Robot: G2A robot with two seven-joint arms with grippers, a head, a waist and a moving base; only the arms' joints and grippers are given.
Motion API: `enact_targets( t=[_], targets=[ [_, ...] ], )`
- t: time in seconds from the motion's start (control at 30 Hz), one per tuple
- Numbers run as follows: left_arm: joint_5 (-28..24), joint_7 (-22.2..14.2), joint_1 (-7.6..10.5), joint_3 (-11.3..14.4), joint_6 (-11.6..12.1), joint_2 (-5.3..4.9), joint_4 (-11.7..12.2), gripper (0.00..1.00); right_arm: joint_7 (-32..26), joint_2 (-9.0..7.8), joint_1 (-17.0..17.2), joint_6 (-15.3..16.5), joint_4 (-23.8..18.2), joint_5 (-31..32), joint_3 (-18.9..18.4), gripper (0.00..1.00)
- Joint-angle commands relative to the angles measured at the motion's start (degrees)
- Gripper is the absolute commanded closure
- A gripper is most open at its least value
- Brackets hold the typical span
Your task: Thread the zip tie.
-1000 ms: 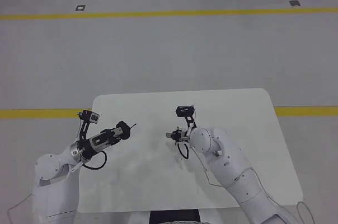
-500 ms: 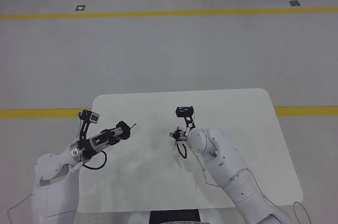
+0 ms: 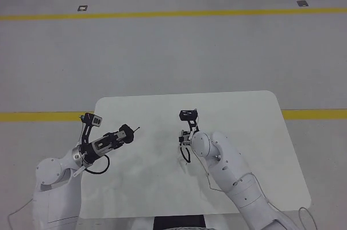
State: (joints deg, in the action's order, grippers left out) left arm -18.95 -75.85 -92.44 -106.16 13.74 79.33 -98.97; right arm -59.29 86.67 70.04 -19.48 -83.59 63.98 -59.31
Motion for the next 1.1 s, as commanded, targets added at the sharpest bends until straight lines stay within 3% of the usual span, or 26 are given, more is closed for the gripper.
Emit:
enact_targets(
  t=[0.0,0.17,1.07],
  targets=[
    [0.0,0.0,0.0,0.0,0.0,0.0,0.0,1.0,0.1,0.21,-0.4,0.0,0.9,0.0,0.4,0.93],
    [0.0,0.0,0.0,0.0,0.0,0.0,0.0,1.0,0.6,0.68,-1.2,0.0,3.2,-0.2,1.1,0.87],
    [0.0,0.0,0.0,0.0,0.0,0.0,0.0,1.0,0.9,2.49,-2.8,0.0,8.6,2.1,0.0,0.9]
  ],
)
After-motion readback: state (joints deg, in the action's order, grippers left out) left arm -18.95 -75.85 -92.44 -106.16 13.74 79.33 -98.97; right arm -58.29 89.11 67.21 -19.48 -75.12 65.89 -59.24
